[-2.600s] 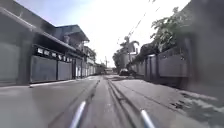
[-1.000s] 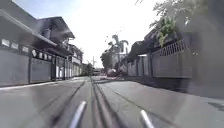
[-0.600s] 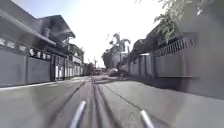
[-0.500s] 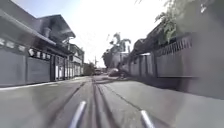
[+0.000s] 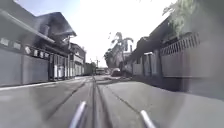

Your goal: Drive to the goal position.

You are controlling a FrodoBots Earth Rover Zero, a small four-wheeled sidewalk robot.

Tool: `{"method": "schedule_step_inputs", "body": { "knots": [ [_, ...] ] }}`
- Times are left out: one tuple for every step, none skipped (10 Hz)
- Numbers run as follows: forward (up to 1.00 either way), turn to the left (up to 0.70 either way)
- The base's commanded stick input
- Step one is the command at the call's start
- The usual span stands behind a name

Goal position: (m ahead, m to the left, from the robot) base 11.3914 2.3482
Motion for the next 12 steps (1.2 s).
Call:
{"method": "schedule_step_inputs", "body": {
  "knots": [
    [0.85, 0.0],
    [0.85, 0.0],
    [0.85, 0.0],
    [0.85, 0.0],
    [0.85, 0.0],
    [0.85, 0.0],
    [0.85, 0.0],
    [0.85, 0.0],
    [0.85, 0.0],
    [0.85, 0.0],
    [0.85, 0.0],
    [0.85, 0.0]
  ]
}}
